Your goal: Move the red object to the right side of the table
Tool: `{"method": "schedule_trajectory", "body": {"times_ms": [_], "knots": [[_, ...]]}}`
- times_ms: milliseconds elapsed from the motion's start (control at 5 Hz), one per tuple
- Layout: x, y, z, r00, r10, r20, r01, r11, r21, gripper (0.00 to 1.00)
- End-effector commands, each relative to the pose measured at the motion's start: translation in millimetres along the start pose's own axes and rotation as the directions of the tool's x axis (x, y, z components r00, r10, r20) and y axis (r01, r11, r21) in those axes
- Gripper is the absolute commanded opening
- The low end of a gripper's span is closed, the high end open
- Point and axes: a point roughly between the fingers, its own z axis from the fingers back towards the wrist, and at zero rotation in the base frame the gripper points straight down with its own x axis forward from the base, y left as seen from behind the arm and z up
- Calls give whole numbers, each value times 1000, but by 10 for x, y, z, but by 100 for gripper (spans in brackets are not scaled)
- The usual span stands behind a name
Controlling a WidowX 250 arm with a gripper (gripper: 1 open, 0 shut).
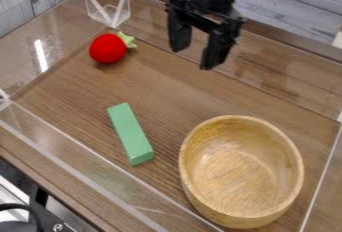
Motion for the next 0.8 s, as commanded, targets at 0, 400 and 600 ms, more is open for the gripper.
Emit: {"method": "schedule_trajectory", "body": {"times_ms": [0,400,600], "knots": [[-35,298,3,990,-137,39,135,990,47,100],[-38,845,-165,976,-215,38,210,973,100,100],[43,1036,-187,985,-167,49,161,981,106,100]]}}
